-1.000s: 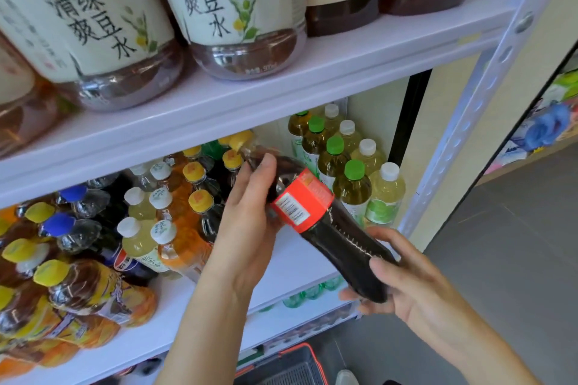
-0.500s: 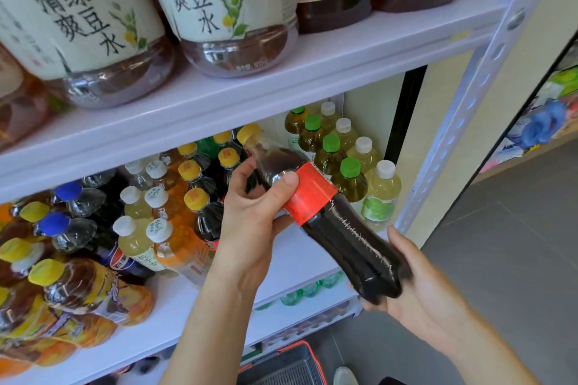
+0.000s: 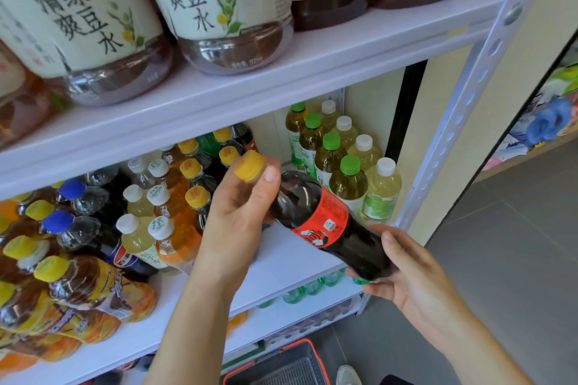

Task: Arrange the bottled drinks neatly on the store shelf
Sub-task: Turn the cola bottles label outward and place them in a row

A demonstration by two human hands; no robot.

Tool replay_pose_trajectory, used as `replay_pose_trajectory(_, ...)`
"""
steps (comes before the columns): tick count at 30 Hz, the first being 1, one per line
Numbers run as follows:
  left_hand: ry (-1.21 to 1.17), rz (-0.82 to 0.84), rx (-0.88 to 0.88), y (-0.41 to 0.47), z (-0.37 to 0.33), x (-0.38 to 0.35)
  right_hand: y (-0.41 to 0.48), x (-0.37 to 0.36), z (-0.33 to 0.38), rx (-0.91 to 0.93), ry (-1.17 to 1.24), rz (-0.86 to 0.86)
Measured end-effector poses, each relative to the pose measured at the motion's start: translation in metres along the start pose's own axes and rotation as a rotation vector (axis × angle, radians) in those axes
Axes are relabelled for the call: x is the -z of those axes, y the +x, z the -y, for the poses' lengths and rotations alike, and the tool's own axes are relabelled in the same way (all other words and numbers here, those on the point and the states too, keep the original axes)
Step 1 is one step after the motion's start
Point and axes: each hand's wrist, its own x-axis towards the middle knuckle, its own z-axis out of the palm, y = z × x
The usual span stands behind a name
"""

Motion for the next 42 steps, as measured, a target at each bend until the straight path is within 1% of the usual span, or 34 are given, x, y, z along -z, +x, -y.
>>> replay_pose_trajectory(4,0.126,0.132,-0.065,-0.005,-0.008,0.007,0.002,-0.001,-0.005,-0.02,-0.065,-0.025)
replay_pose_trajectory(7,0.158,0.237,-0.082,-0.008,-0.015,0.013,0.005,-0.002,-0.005,-0.054,-0.127,-0.07)
replay_pose_trajectory(10,0.167,0.228,-0.117,-0.01,-0.019,0.013,0.009,-0.001,-0.002,-0.117,-0.251,-0.069)
replay_pose_trajectory(13,0.175,0.204,-0.113,-0.011,-0.02,0.016,0.01,0.001,0.001,-0.238,-0.487,0.067)
replay_pose_trajectory(14,0.191,0.192,-0.114,-0.012,-0.02,0.017,0.011,0.001,0.0,-0.258,-0.551,0.095)
replay_pose_trajectory(16,0.245,0.169,-0.134,-0.015,-0.02,0.018,0.012,-0.001,-0.002,-0.241,-0.583,0.073)
replay_pose_trajectory(18,0.354,0.126,-0.157,-0.018,-0.02,0.017,0.015,-0.004,-0.004,-0.165,-0.556,0.034)
replay_pose_trajectory(21,0.547,0.007,-0.141,-0.023,-0.018,0.018,0.023,-0.005,-0.002,-0.067,-0.552,0.068)
replay_pose_trajectory(23,0.629,-0.032,-0.119,-0.026,-0.02,0.018,0.027,-0.005,0.002,-0.038,-0.666,0.079)
replay_pose_trajectory(25,0.717,-0.028,-0.15,-0.028,-0.02,0.018,0.028,-0.005,0.004,0.015,-0.886,0.051)
replay_pose_trajectory(27,0.863,-0.025,-0.248,-0.028,-0.016,0.018,0.026,-0.006,0.005,0.166,-1.085,0.005)
replay_pose_trajectory(29,1.007,-0.052,-0.347,-0.025,-0.01,0.017,0.025,-0.009,0.008,0.438,-1.146,-0.071)
replay_pose_trajectory(30,1.054,-0.067,-0.369,-0.022,-0.006,0.017,0.025,-0.011,0.012,0.581,-1.166,-0.112)
replay_pose_trajectory(32,1.083,-0.088,-0.366,-0.014,0.004,0.014,0.03,-0.013,0.026,0.795,-1.261,-0.194)
replay_pose_trajectory(35,1.006,-0.146,-0.288,0.0,0.025,0.005,0.043,-0.018,0.045,0.936,-1.394,-0.224)
replay_pose_trajectory(37,0.946,-0.202,-0.26,0.013,0.039,-0.005,0.054,-0.022,0.052,0.969,-1.485,-0.206)
replay_pose_trajectory(39,0.913,-0.247,-0.281,0.029,0.05,-0.014,0.065,-0.024,0.057,0.954,-1.563,-0.186)
replay_pose_trajectory(42,0.927,-0.277,-0.29,0.06,0.062,-0.022,0.08,-0.024,0.061,0.93,-1.6,-0.145)
